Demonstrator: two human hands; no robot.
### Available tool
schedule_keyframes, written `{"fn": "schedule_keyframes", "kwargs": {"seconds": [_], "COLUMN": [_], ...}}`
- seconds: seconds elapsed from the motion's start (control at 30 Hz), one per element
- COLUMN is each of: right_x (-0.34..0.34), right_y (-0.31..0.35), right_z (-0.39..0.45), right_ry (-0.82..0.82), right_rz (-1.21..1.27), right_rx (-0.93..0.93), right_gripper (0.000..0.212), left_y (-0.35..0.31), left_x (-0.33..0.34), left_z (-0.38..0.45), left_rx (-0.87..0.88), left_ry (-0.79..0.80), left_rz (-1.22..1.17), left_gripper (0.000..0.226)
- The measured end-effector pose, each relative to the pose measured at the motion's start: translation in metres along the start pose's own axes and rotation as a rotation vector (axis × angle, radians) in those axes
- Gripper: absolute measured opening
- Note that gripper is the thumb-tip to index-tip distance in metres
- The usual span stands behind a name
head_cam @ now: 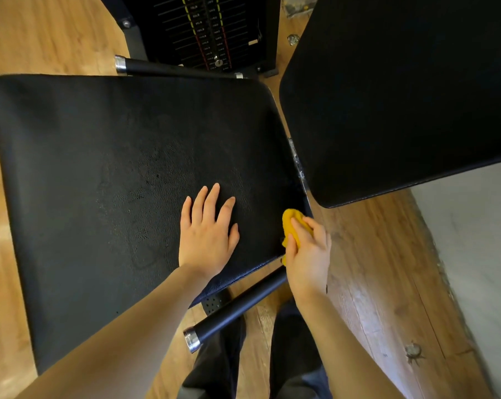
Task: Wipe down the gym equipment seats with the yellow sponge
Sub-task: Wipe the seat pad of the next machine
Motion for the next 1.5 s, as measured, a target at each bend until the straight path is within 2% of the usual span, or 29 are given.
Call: {"fn": "schedule_keyframes", "kwargs": {"seconds": [0.17, 0.37, 0.5, 0.63, 0.77, 0.9, 1.13, 1.3, 1.5], "right_x": [-0.004, 0.005, 0.015, 0.029, 0.031, 0.029, 0.020, 0.010, 0.012], "right_y": [0.000, 0.039, 0.065, 0.065, 0.060, 0.057, 0.033, 0.011, 0.018], "right_z": [-0.007, 0.046, 0.101, 0.122, 0.115, 0.110, 0.068, 0.021, 0.006], "right_ry": [-0.051, -0.089, -0.116, -0.025, 0.057, 0.072, -0.016, 0.050, -0.021], "right_rz": [0.148, 0.228, 0.211, 0.016, -0.166, -0.234, -0.214, -0.149, -0.057], "right_rx": [0.065, -0.020, -0.059, -0.033, -0.061, -0.046, -0.018, 0.161, 0.296], "right_gripper": [0.035, 0.032, 0.035, 0.039, 0.052, 0.048, 0.037, 0.042, 0.044], "left_y": [-0.001, -0.001, 0.000, 0.001, 0.001, 0.001, 0.002, 0.004, 0.004], "left_x": [-0.001, 0.001, 0.003, 0.005, 0.004, 0.004, 0.002, 0.001, 0.000], "left_z": [0.001, 0.001, 0.000, 0.000, -0.001, -0.001, -0.001, -0.001, 0.001], "left_rx": [-0.004, 0.008, 0.016, 0.027, 0.028, 0.026, 0.025, 0.015, 0.014], "left_ry": [0.000, -0.012, -0.044, -0.060, -0.072, -0.060, -0.053, -0.023, -0.018], "left_rz": [-0.004, 0.001, 0.006, 0.011, 0.008, 0.012, -0.021, -0.052, -0.067], "left_gripper": [0.051, 0.052, 0.052, 0.052, 0.052, 0.052, 0.051, 0.049, 0.049]}}
Point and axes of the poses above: each hand's wrist, its own z-axis towards the middle knuckle, its own x-axis out of the palm, y = z × x, the point moved 2 cm from there along z, towards the middle knuckle, and after that the axes turned 3 degrees about -z, right-handed, at the moved point
